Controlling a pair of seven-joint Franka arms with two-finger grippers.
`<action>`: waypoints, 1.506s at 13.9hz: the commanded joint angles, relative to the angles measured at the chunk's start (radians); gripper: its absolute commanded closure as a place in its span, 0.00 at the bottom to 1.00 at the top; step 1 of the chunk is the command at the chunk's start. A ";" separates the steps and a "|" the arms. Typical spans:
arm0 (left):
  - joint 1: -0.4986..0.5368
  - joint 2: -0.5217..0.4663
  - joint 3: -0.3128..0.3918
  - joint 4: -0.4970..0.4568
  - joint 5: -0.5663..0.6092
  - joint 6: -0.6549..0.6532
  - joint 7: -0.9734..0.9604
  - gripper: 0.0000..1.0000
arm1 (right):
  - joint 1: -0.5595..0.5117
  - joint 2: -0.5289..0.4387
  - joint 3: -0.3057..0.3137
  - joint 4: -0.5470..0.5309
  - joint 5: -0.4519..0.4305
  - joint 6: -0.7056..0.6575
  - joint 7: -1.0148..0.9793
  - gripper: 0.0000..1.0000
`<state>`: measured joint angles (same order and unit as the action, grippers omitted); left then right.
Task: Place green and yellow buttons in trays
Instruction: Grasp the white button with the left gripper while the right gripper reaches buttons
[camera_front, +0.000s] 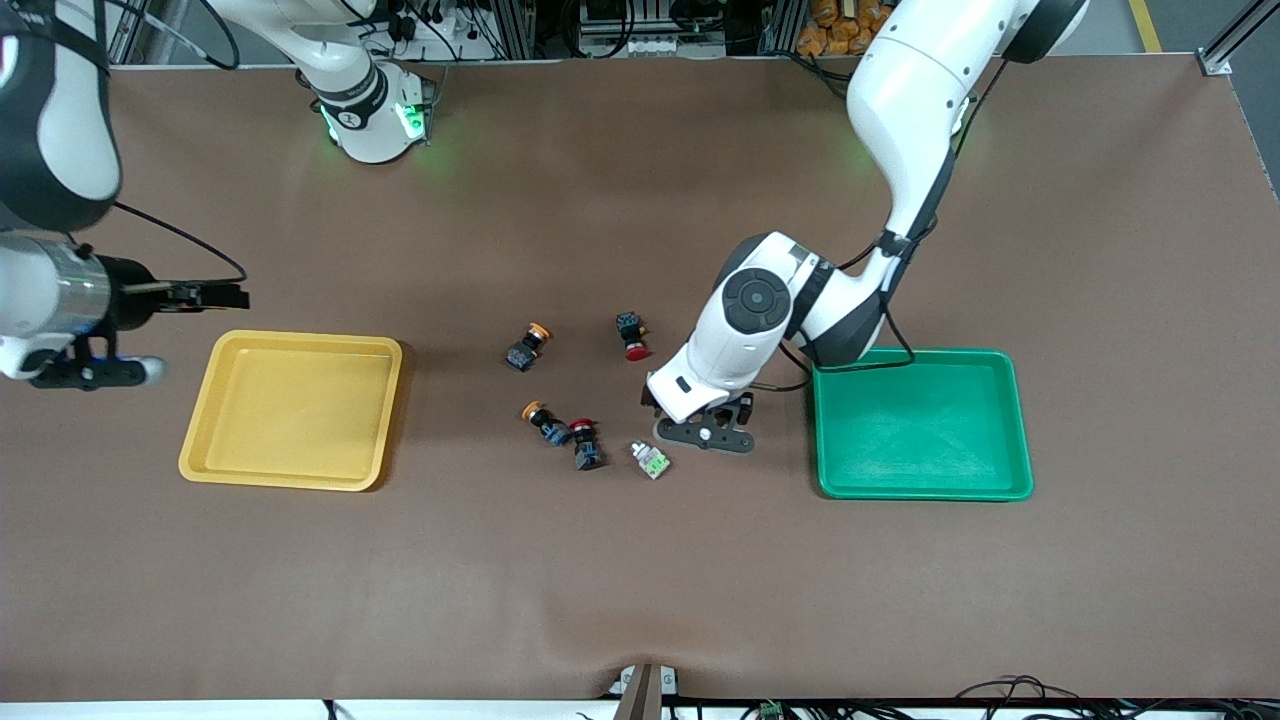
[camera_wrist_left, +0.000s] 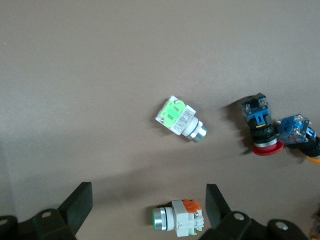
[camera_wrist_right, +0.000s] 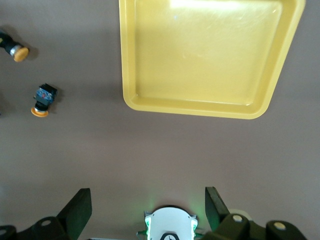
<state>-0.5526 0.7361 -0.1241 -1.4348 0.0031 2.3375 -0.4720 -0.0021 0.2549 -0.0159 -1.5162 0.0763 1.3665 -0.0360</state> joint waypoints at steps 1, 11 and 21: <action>-0.029 0.005 0.008 -0.022 -0.003 0.011 -0.046 0.00 | 0.005 0.050 -0.002 0.011 0.014 -0.052 -0.010 0.00; -0.087 0.042 0.004 -0.079 -0.048 0.013 -0.125 0.00 | -0.035 0.231 -0.007 0.034 0.279 -0.219 -0.010 0.00; -0.099 0.077 0.006 -0.085 -0.035 0.051 -0.115 0.00 | 0.164 0.368 -0.002 0.097 0.358 0.285 -0.088 0.00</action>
<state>-0.6406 0.7987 -0.1242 -1.5227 -0.0295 2.3616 -0.5889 0.0851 0.5742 -0.0125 -1.4486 0.4297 1.5421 -0.0746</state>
